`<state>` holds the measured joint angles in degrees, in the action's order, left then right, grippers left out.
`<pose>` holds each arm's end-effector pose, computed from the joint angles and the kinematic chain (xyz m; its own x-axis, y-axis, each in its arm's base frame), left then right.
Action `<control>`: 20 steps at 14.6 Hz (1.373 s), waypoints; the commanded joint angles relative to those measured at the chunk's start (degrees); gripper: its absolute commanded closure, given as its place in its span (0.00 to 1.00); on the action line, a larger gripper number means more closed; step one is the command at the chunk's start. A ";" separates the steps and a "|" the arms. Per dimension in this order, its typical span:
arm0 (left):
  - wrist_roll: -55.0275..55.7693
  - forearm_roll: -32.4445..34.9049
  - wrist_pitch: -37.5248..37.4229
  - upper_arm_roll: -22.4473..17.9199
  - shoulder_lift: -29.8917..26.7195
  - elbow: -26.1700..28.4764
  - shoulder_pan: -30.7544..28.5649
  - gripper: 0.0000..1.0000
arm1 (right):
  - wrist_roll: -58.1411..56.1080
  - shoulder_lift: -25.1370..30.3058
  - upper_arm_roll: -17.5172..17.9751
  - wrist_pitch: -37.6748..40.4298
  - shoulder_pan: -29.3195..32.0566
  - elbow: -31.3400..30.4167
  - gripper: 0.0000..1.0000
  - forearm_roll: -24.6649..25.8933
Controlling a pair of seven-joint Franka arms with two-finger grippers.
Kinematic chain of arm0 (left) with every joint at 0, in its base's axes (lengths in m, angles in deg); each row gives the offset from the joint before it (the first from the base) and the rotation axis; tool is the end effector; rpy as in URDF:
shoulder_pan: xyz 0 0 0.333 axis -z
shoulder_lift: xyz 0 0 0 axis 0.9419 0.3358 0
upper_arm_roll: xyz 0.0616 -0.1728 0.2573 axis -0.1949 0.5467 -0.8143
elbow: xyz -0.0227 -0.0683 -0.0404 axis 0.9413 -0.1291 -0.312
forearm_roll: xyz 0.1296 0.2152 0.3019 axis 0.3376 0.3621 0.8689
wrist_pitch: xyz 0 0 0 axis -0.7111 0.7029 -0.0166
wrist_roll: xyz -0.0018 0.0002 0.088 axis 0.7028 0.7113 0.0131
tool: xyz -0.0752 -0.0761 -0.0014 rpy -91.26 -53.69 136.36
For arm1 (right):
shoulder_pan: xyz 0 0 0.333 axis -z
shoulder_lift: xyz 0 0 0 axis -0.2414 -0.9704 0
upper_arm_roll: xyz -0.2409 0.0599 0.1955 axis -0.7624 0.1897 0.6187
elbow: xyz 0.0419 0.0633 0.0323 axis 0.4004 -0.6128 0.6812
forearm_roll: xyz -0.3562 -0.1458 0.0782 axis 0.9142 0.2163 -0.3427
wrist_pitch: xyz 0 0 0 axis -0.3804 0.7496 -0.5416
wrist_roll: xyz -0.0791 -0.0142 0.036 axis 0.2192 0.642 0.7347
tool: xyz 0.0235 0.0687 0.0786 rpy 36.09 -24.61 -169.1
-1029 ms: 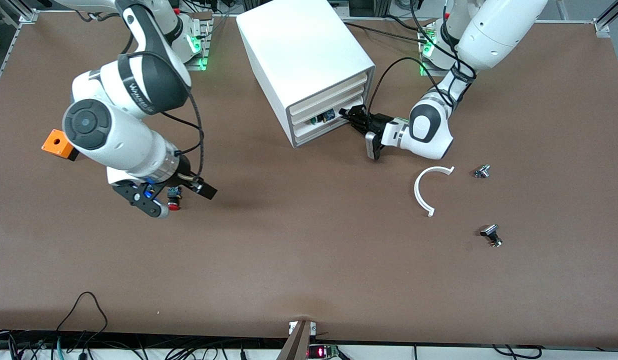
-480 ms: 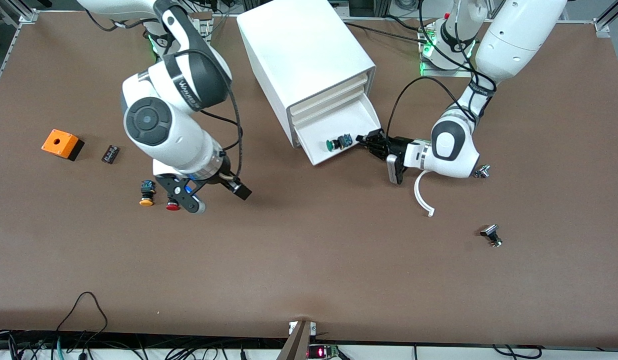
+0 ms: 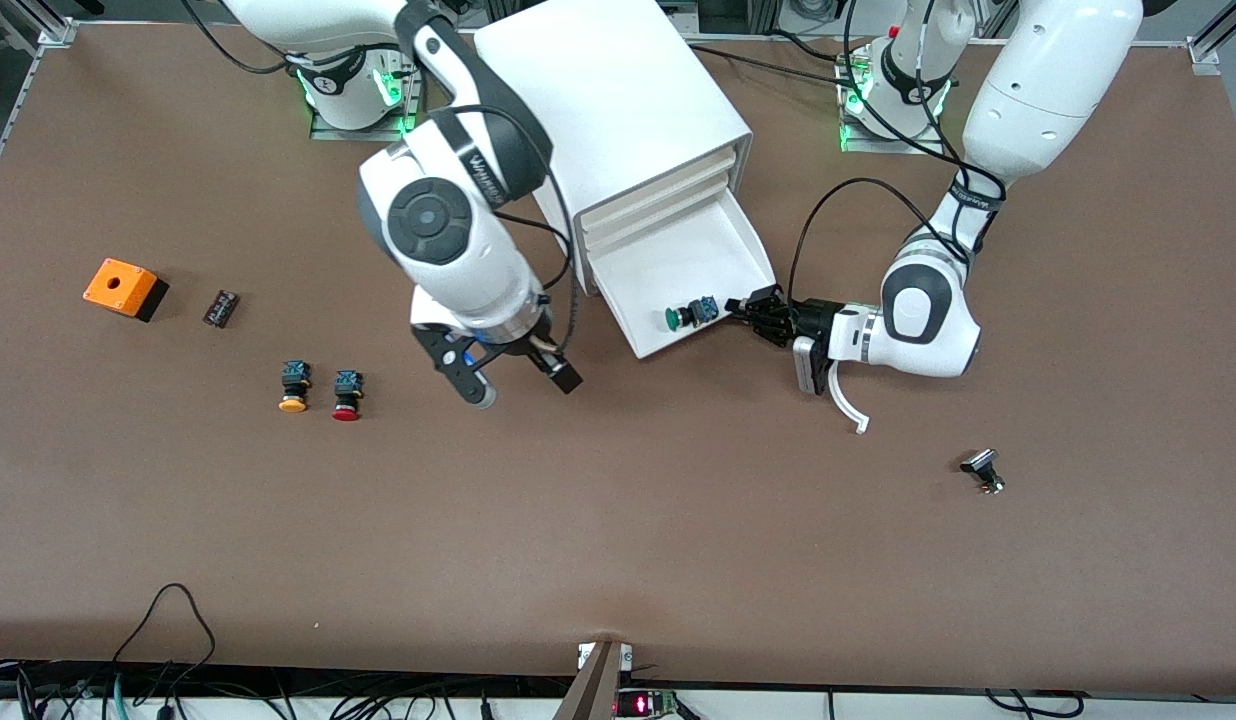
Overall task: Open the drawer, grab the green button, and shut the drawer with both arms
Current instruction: 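Reach into the drawer and grasp the green button with the right gripper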
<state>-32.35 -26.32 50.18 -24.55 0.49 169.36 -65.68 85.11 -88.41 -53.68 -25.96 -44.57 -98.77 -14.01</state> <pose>0.5232 -0.1862 0.1384 0.8991 -0.4081 0.1581 -0.2997 -0.3108 0.9020 0.6051 0.4332 0.4174 0.6271 -0.7717 -0.1058 -0.7788 -0.6189 -0.1018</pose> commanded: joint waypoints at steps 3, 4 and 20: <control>2.14 1.56 0.35 -0.76 1.47 -2.25 -0.91 0.31 | 12.63 -5.46 -0.56 -4.71 -4.63 6.23 0.00 0.01; 1.79 2.86 -0.43 -0.76 1.21 -2.77 -1.26 0.00 | 14.92 -6.34 -0.47 -6.02 -5.51 7.02 0.01 0.01; 62.29 45.55 -28.28 -0.41 -5.47 -32.89 -3.64 0.00 | 32.43 -17.86 -0.29 -20.01 -17.29 7.03 0.01 -0.35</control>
<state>21.44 12.98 26.43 -25.47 -5.52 143.29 -69.88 116.18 -104.30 -53.64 -45.40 -60.70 -94.08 -14.01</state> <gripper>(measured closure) 0.000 0.004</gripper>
